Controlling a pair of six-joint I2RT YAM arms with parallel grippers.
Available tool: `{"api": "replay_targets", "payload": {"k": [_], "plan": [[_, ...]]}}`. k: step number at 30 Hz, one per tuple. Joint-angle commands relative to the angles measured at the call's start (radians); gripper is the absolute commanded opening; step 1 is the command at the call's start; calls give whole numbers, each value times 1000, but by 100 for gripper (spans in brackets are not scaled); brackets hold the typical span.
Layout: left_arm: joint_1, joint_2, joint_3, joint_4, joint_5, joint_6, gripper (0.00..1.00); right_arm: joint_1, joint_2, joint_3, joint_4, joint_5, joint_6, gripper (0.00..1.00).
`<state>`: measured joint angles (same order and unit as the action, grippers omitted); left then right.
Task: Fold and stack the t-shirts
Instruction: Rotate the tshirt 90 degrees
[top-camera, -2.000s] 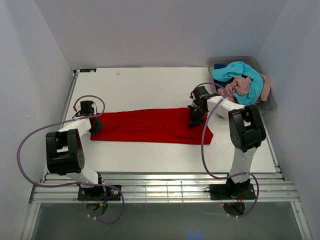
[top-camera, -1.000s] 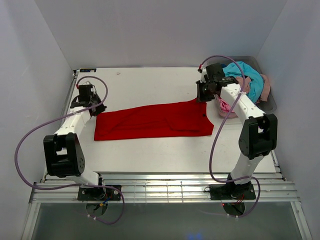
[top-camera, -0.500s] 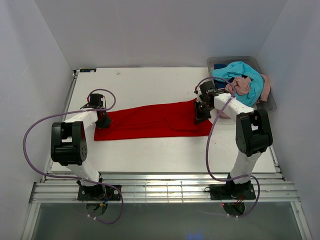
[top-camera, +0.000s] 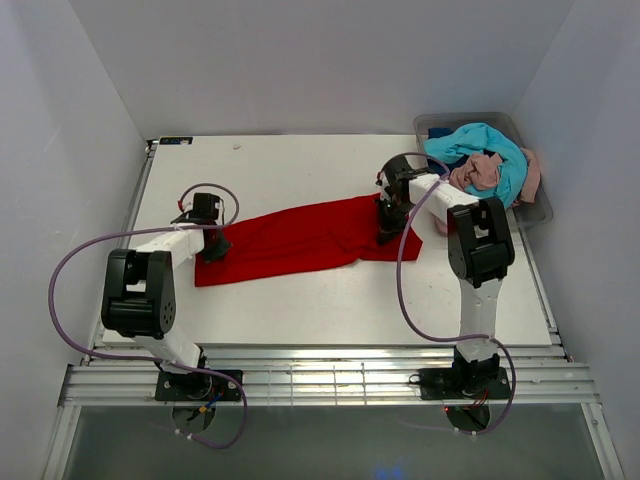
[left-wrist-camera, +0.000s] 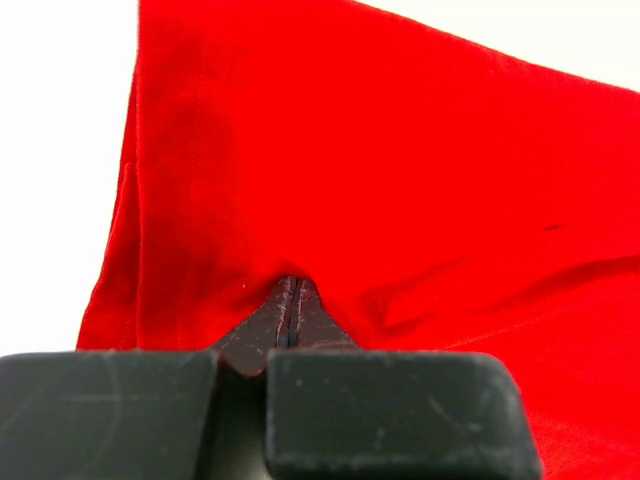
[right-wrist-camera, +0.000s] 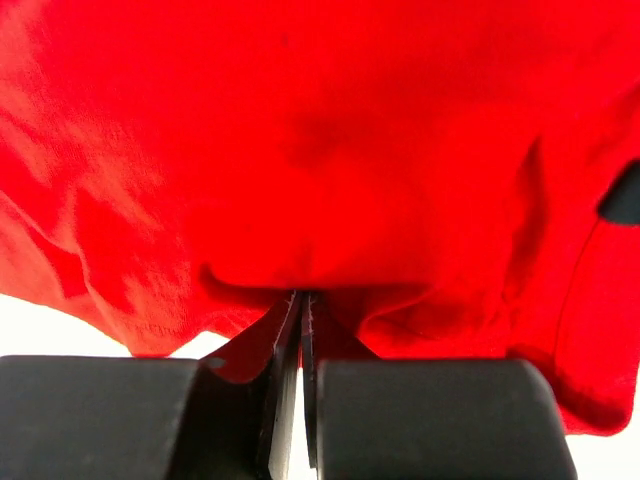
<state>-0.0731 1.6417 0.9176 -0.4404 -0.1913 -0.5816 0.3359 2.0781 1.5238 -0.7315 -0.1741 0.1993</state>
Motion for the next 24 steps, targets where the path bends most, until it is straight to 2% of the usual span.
{"api": "replay_targets", "payload": {"k": [1,4,8,12,18,24], "plan": [[-51,24,-72,-138,32,-76,0,0,111,129,-14,87,-8,8],[-86,24,-100,-150,35,-116,0,0,181,240,-70,117,-15,8],[-148,20,-129,-172,24,-173,0,-3,267,494,-146,156,-24,8],[-227,32,-154,-191,15,-230,0,-12,361,677,-203,160,-32,8],[-401,73,-204,-196,26,-348,0,-26,373,674,-138,111,-31,8],[-603,197,-200,-187,70,-455,0,-28,392,691,-94,84,-21,8]]}}
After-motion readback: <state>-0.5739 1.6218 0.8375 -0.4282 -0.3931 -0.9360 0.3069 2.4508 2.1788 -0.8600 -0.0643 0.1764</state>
